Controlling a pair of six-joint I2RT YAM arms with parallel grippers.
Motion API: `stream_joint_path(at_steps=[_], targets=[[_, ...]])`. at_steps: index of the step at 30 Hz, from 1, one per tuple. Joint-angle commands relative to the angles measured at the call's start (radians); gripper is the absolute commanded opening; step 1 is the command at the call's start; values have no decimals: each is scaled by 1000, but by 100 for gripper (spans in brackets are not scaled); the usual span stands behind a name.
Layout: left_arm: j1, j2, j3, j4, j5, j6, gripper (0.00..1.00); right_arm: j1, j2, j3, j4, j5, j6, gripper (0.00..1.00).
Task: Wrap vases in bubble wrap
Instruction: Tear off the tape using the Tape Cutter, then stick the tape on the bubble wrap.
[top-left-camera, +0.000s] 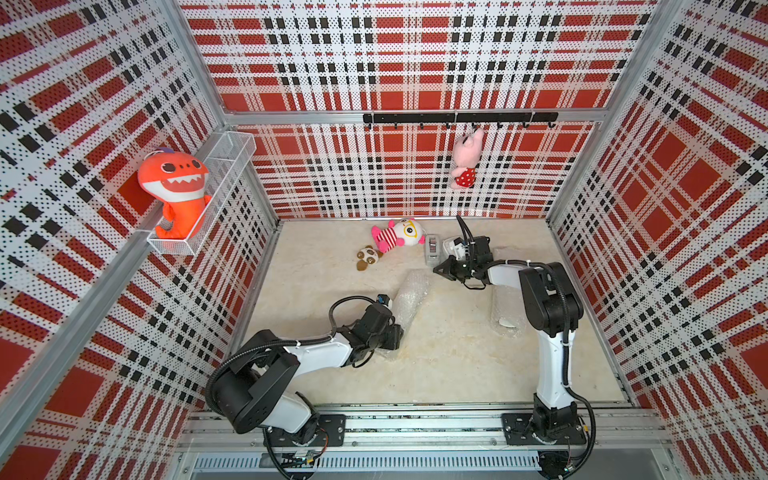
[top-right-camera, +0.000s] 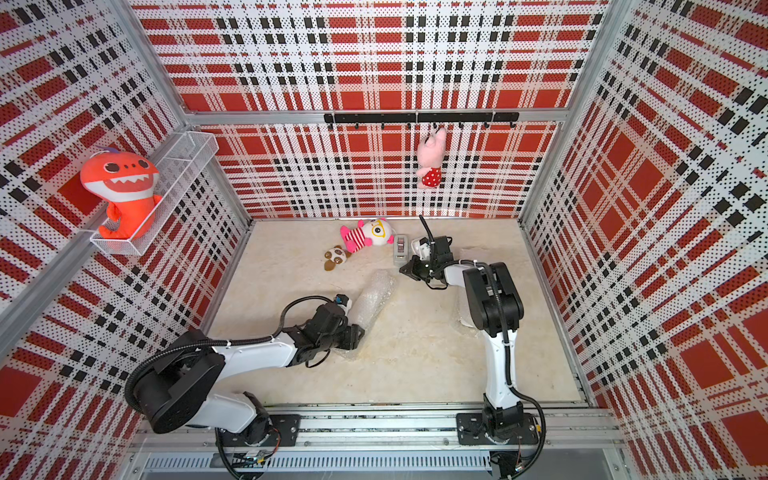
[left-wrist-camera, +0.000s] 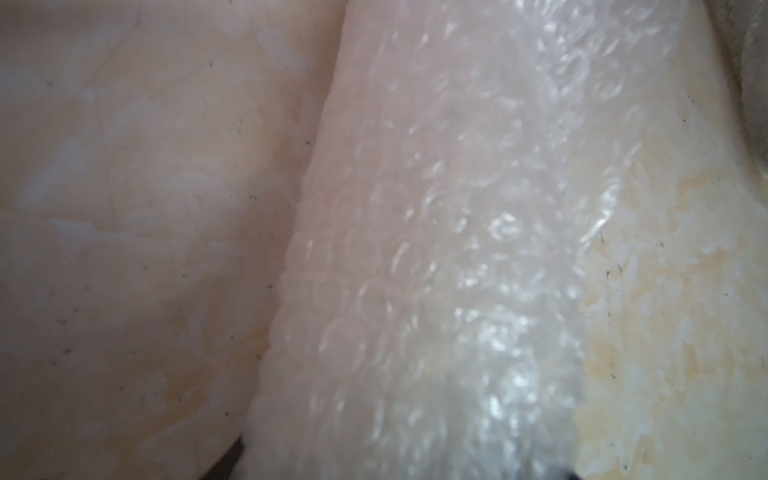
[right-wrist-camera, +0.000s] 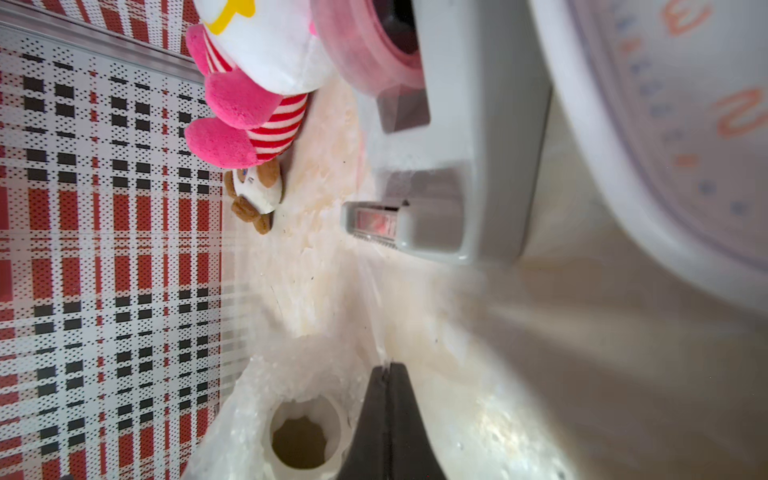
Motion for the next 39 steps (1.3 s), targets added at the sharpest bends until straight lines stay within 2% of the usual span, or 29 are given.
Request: stream_joint_path(at_steps=[1, 18, 24, 28, 34, 39], targets=[[14, 29, -29, -51, 24, -14, 54, 12, 35, 26, -80, 60, -53, 0], [14, 29, -35, -39, 25, -13, 53, 14, 39, -17, -140, 327, -120, 0], [14, 20, -40, -38, 28, -10, 53, -3, -94, -20, -158, 351, -166, 0], [14, 14, -45, -35, 28, -6, 53, -8, -223, -27, -184, 309, -178, 0], [14, 18, -42, -24, 35, -4, 53, 6, -405, -191, -126, 107, -135, 0], [14, 23, -37, -26, 36, 2, 53, 107, -551, -306, -163, 14, -97, 0]])
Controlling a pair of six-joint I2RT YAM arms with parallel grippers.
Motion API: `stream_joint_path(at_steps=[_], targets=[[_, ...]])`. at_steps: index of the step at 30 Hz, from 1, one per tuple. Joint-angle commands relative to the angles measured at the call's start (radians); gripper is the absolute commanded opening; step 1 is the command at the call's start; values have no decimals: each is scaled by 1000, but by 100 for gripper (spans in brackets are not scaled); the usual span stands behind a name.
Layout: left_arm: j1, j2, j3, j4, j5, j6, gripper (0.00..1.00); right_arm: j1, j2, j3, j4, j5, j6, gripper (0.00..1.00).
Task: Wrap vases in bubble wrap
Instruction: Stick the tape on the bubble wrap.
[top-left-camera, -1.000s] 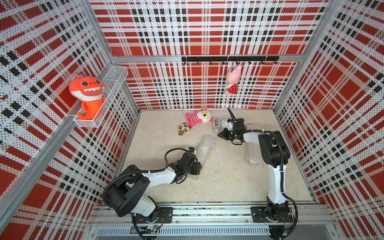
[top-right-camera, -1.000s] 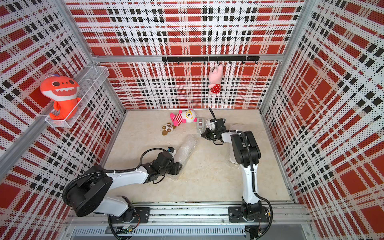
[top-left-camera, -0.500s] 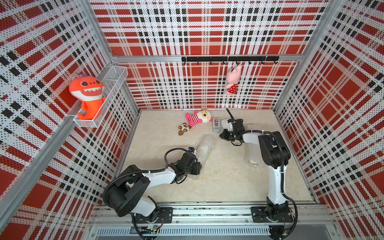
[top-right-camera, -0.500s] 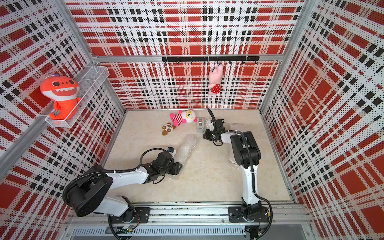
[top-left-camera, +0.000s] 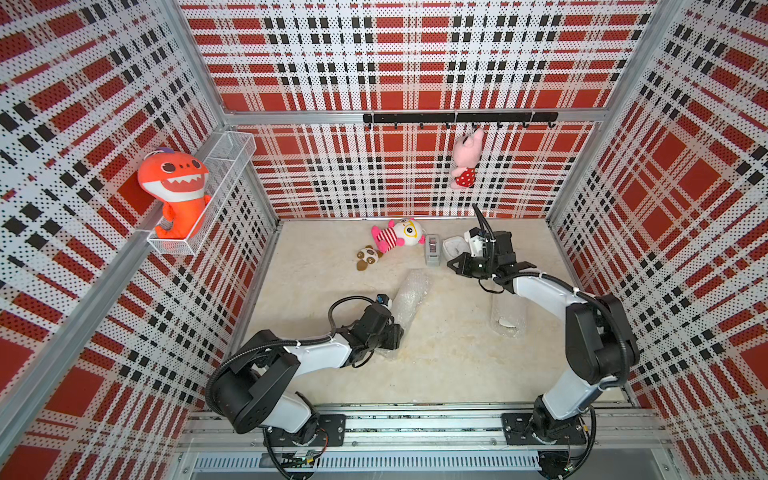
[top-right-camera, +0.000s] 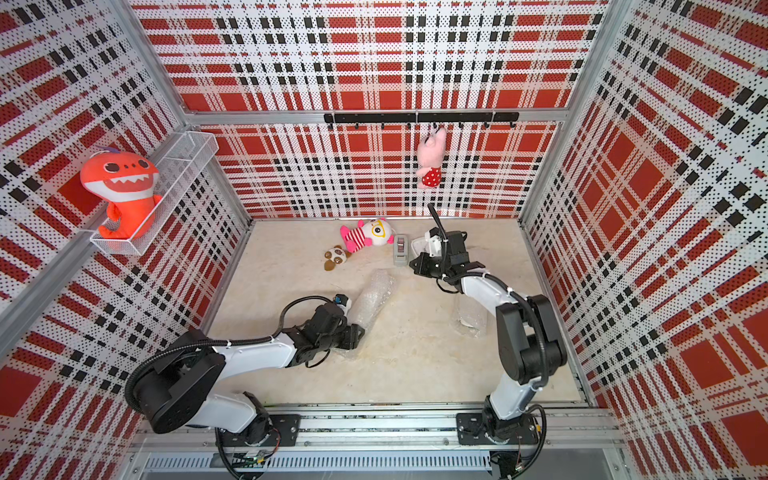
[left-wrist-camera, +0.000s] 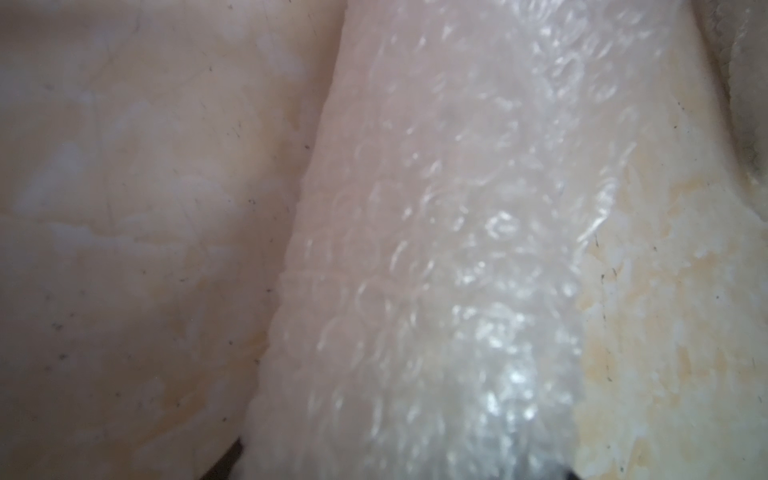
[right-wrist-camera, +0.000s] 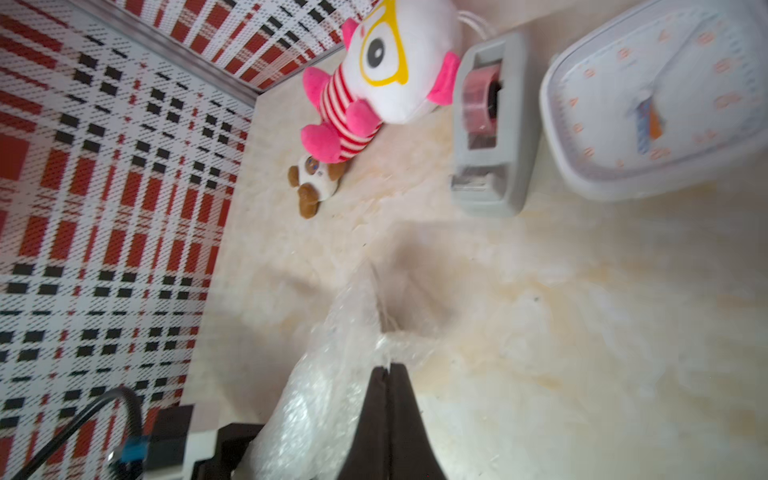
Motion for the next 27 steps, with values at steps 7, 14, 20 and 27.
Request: stream_joint_path(at_steps=[7, 14, 20, 27], targets=[[8, 21, -29, -51, 30, 2, 53, 201, -86, -214, 182, -213, 224, 0], [8, 25, -30, -51, 29, 4, 53, 238, 47, -152, 193, -236, 216, 0], [8, 21, -29, -58, 24, 3, 53, 248, 103, -122, 133, -236, 165, 0], [15, 24, -25, -62, 23, 5, 53, 249, 142, -110, 80, -222, 124, 0]])
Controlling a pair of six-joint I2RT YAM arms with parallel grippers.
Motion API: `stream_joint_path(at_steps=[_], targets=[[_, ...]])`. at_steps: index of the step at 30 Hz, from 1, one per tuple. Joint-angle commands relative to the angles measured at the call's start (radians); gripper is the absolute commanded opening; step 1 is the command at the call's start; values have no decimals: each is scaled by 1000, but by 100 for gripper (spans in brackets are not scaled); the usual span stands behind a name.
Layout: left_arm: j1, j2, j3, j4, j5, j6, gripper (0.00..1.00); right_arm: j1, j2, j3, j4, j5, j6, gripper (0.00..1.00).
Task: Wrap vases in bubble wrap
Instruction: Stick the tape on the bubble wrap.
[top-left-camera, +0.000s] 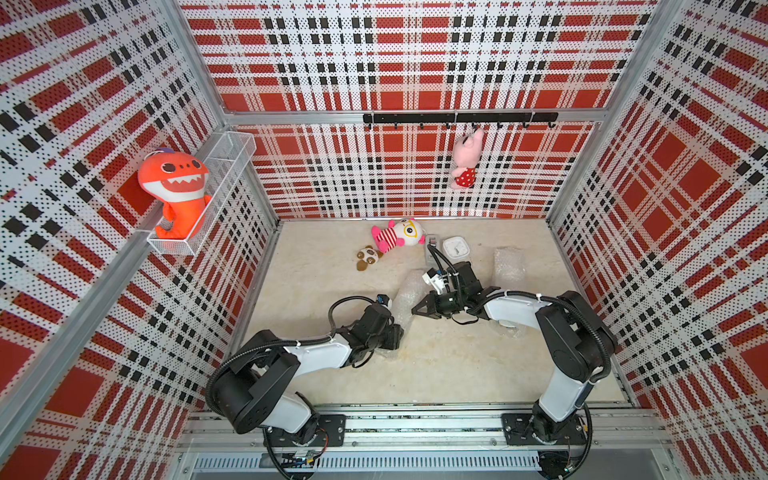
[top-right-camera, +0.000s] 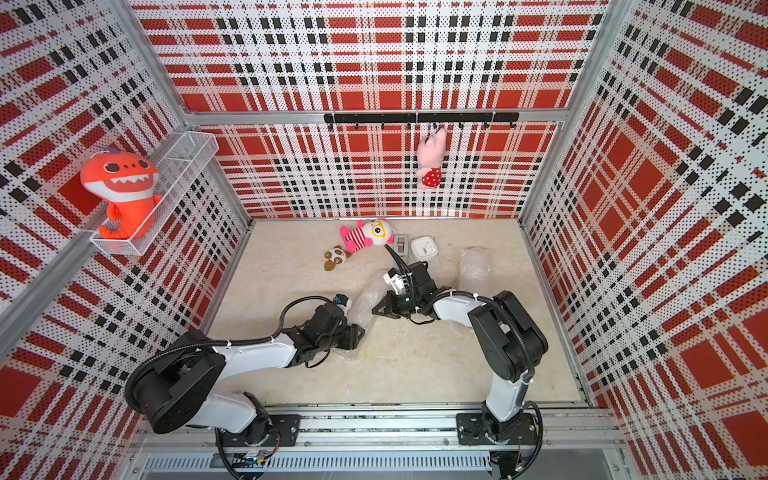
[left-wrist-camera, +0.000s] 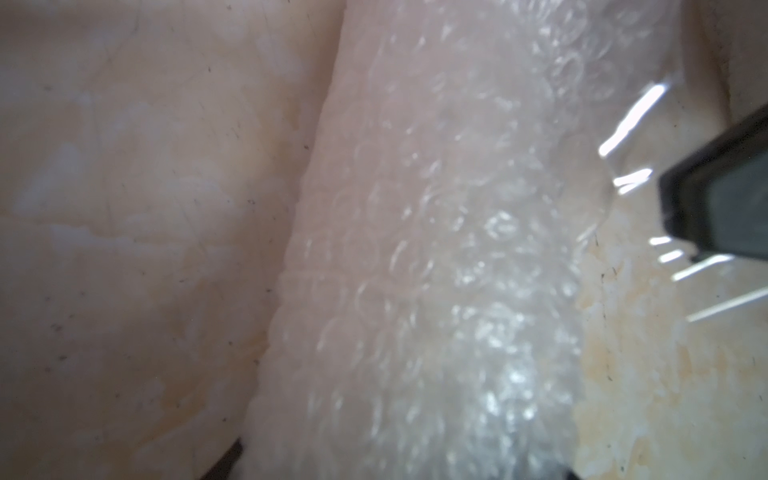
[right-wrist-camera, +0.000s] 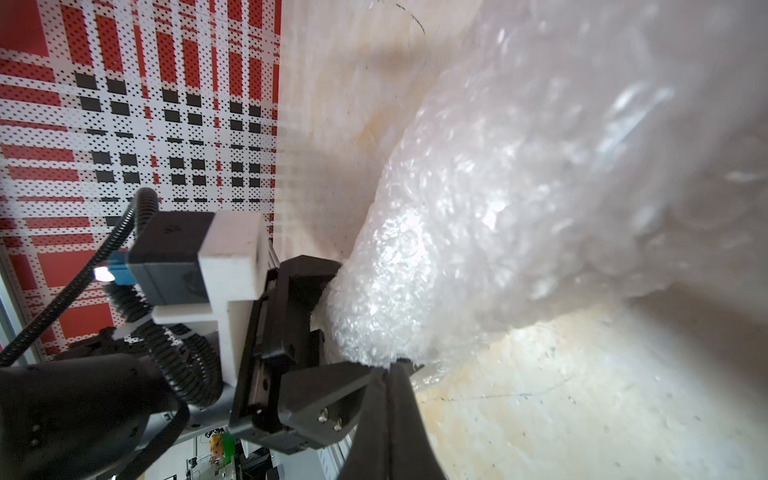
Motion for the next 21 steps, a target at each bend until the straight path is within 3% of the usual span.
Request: stream_joint_path(at_steps=[1, 13, 16, 21], targets=[[14, 24, -25, -62, 23, 2, 53, 6, 22, 23, -38, 7, -42, 0], [14, 18, -26, -62, 32, 4, 56, 5, 108, 102, -51, 36, -63, 0], [14, 7, -25, -63, 34, 7, 60, 6, 119, 112, -45, 36, -59, 0], [14, -26, -13, -55, 38, 9, 75, 5, 135, 117, -46, 42, -60, 0]])
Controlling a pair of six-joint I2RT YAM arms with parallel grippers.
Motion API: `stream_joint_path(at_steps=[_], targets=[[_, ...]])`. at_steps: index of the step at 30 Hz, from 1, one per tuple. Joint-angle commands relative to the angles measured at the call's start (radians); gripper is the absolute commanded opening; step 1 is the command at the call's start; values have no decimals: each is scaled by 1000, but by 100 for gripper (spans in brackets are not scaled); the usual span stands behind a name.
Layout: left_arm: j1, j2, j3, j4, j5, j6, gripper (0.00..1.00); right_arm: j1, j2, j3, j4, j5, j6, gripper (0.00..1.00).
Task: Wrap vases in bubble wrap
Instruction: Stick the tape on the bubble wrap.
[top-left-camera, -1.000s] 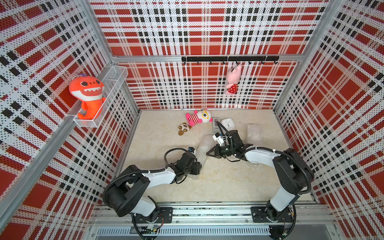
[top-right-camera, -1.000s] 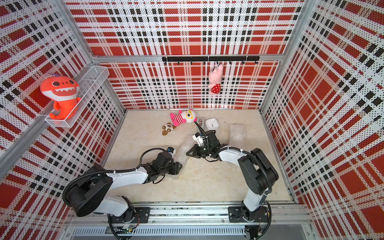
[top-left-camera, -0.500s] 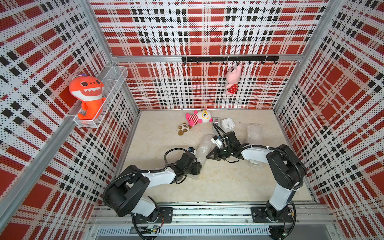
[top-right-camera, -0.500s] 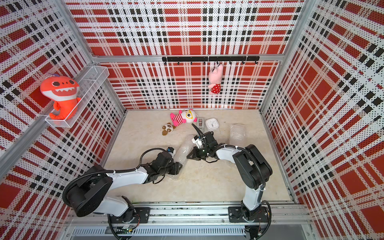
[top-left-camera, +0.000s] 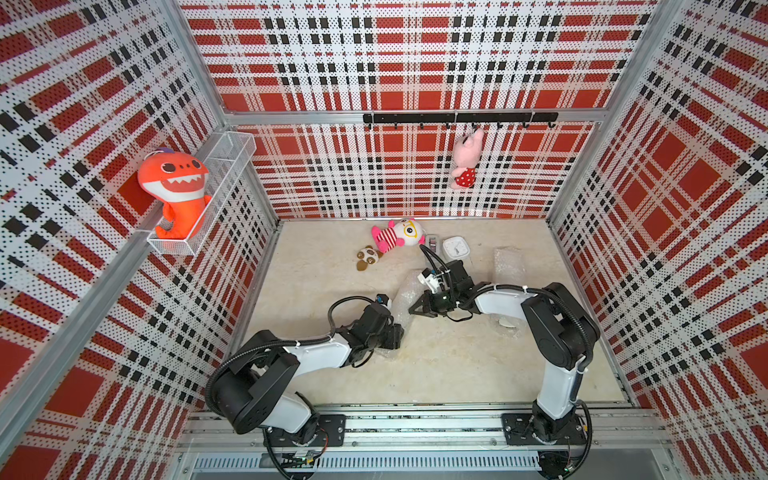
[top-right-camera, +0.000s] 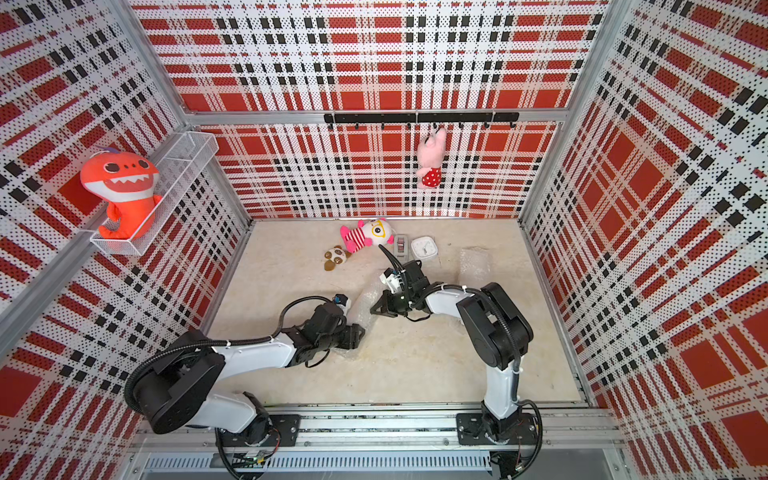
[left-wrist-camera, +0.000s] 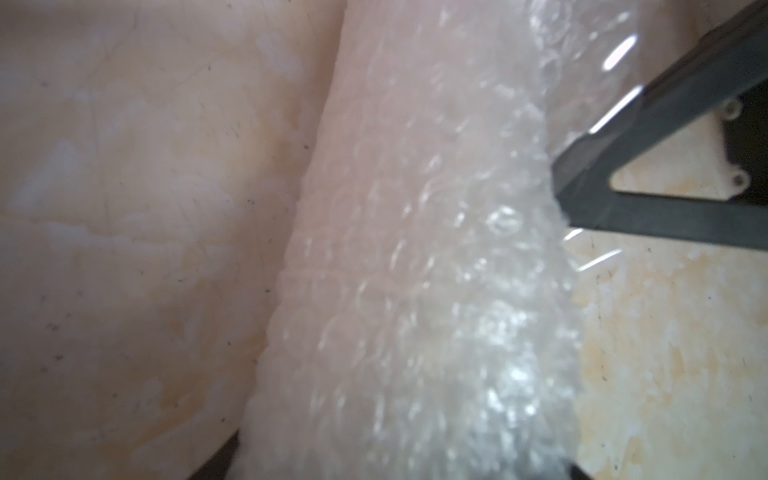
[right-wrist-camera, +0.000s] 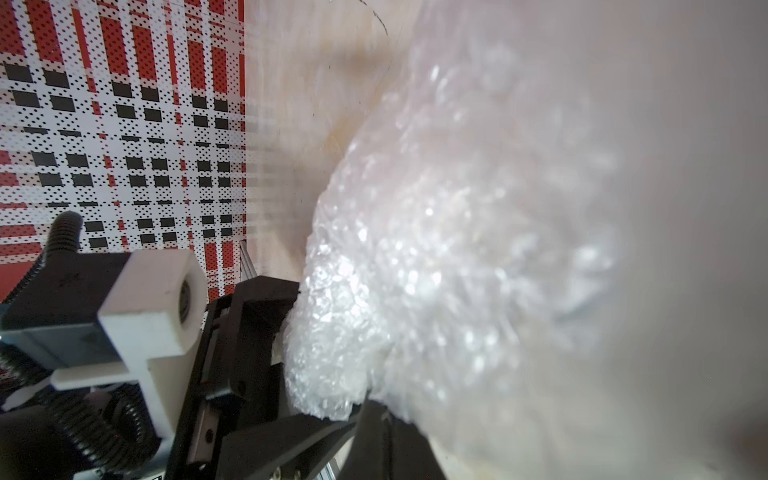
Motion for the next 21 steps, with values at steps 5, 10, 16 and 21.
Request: stream_joint_path(at_steps=[5, 10, 16, 21], targets=[[9, -38, 4, -53, 35, 6, 94, 6, 28, 18, 25, 20, -7, 0], [17, -57, 52, -100, 1, 6, 98, 5, 29, 14, 26, 21, -10, 0], [56, -49, 136, -70, 42, 5, 98, 5, 25, 6, 28, 26, -10, 0], [64, 20, 227, -66, 41, 37, 98, 5, 28, 3, 34, 22, -9, 0]])
